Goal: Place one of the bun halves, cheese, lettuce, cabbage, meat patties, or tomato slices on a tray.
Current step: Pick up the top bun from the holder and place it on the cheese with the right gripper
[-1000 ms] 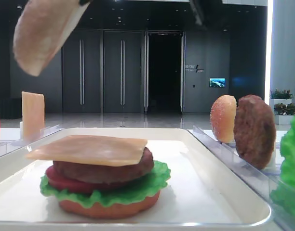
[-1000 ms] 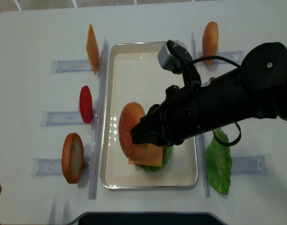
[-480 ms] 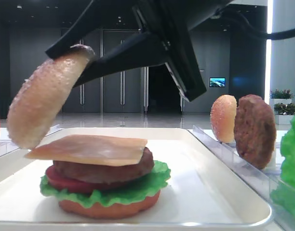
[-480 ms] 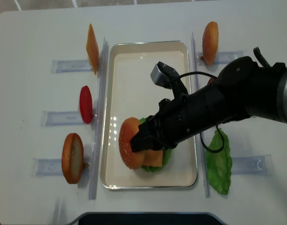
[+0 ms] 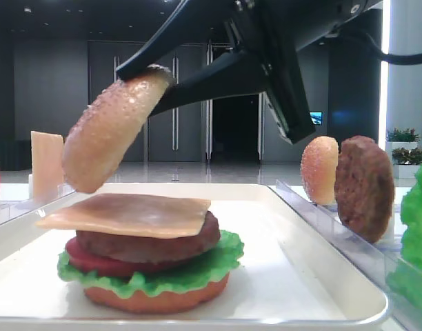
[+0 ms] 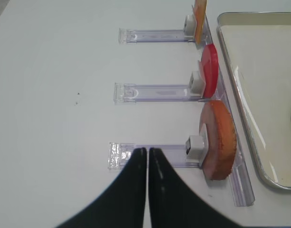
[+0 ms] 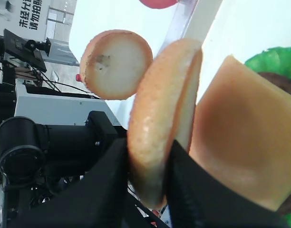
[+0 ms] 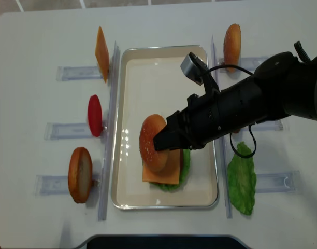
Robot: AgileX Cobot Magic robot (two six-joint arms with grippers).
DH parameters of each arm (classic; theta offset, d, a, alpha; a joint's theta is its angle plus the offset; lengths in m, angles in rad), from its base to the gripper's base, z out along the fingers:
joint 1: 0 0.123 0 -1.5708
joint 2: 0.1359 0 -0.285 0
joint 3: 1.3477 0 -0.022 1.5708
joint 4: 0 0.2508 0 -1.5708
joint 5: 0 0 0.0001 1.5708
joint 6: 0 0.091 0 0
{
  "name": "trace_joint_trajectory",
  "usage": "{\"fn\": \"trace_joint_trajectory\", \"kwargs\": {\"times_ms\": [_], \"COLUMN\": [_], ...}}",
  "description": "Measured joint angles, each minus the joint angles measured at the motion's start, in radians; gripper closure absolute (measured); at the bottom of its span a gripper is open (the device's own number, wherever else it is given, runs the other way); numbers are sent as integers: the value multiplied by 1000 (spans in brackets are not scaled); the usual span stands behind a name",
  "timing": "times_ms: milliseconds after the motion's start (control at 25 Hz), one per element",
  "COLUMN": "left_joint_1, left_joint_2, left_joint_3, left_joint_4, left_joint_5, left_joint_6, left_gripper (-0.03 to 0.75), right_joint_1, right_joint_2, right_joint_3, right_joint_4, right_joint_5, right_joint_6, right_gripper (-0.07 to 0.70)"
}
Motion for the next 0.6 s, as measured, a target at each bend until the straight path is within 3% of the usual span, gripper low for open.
{"fn": "trace_joint_trajectory", "kwargs": {"times_ms": [600], "left_joint_1": [0], "left_joint_2": [0], "left_joint_3": [0], "left_joint_4": [0], "left_joint_5": [0], "left_joint_6": [0], "left_gripper": [715], "right_joint_1": [-16], "right_joint_2": [46], "right_joint_3": [0], "right_joint_4": [6], "right_joint_5": [56], "right_joint_6": [-21], "right_gripper": [430]}}
